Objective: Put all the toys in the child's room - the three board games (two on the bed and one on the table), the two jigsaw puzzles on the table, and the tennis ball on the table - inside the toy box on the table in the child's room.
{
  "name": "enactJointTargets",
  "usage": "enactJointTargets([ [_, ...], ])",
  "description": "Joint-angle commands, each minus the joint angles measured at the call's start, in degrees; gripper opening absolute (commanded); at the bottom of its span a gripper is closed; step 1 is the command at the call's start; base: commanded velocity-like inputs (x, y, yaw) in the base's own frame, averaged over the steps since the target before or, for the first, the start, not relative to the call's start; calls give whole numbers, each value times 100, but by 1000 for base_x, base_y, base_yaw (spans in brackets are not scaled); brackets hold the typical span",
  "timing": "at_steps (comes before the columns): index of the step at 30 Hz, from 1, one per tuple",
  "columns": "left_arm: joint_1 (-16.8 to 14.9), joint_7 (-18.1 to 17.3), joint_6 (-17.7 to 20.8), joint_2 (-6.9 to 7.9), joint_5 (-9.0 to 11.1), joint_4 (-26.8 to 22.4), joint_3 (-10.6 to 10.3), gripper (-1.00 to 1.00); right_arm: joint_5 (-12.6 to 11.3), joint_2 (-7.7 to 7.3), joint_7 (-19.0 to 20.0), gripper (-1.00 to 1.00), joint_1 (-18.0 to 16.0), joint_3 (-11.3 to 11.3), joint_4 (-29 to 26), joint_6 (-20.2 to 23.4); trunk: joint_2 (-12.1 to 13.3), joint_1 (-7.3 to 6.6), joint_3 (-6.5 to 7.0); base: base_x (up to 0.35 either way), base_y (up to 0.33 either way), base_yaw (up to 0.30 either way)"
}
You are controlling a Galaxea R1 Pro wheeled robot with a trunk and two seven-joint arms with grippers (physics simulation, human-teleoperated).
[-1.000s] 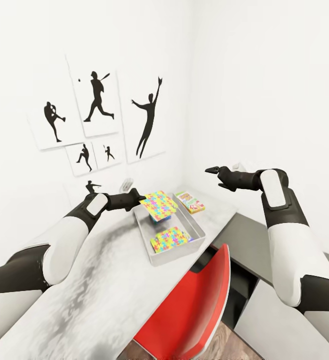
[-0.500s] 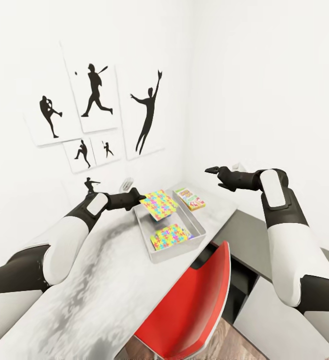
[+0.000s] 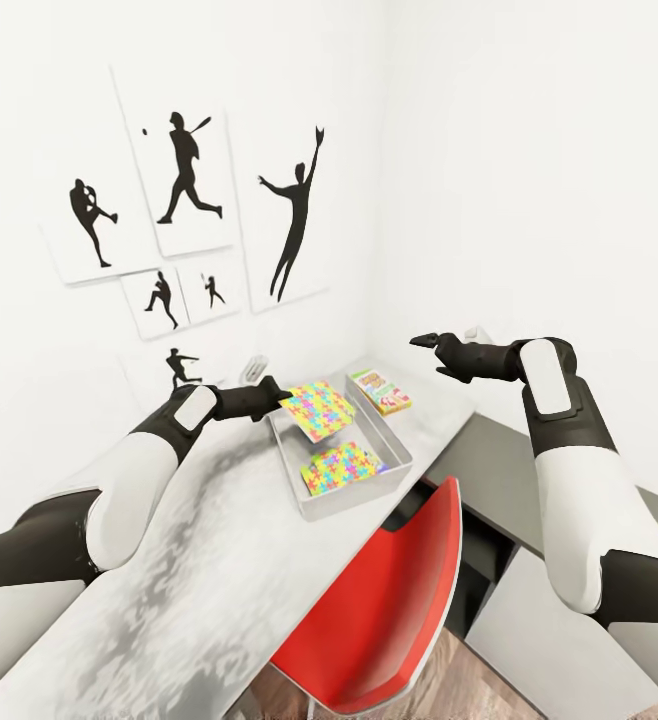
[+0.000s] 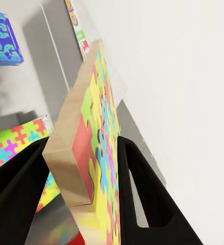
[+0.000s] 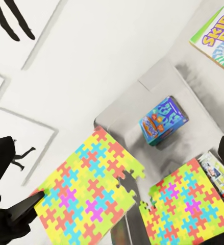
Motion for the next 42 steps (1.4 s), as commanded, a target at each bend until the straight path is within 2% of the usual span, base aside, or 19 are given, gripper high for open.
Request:
enactJointTargets([
  [1, -5, -2, 42, -3, -27, -4, -14, -100, -43, 0, -39, 100, -6, -6, -3, 23, -13, 3, -22, 0, 0, 0],
  [4, -5, -7, 37, -2, -65, -8, -273, -100, -42, 0, -39, 100, -6, -7, -3, 23, -13, 3, -50, 0, 0, 0],
  [7, -5, -11, 30, -11, -71, -11, -387, -100, -41, 0, -39, 100, -6, -2, -3, 23, -13, 3, -78, 0, 0, 0],
  [20, -5, -14, 30, -46, -71, -321, -623, -100, -50, 0, -33, 100, 11, 28, -20, 23, -13, 3, -200, 0, 0, 0],
  [31, -5, -37, 40, -108, -71, -337, -644, -100, -50, -3, -32, 100, 11, 20, -20, 23, -13, 3, -303, 0, 0, 0],
  [34, -5, -149, 49, -117, -71, -338, -652, -100, -50, -6, -32, 100, 13, 20, -25, 23, -13, 3, -331, 0, 0, 0],
  [37, -5, -412, 62, -122, -71, -338, -667, -100, -50, -8, -31, 100, 19, 20, -28, 23, -13, 3, -359, 0, 0, 0],
  [42, -5, -559, 67, -115, -71, -338, -973, -100, -53, -5, -31, 100, 18, 18, -30, 23, -13, 3, -374, 0, 0, 0],
])
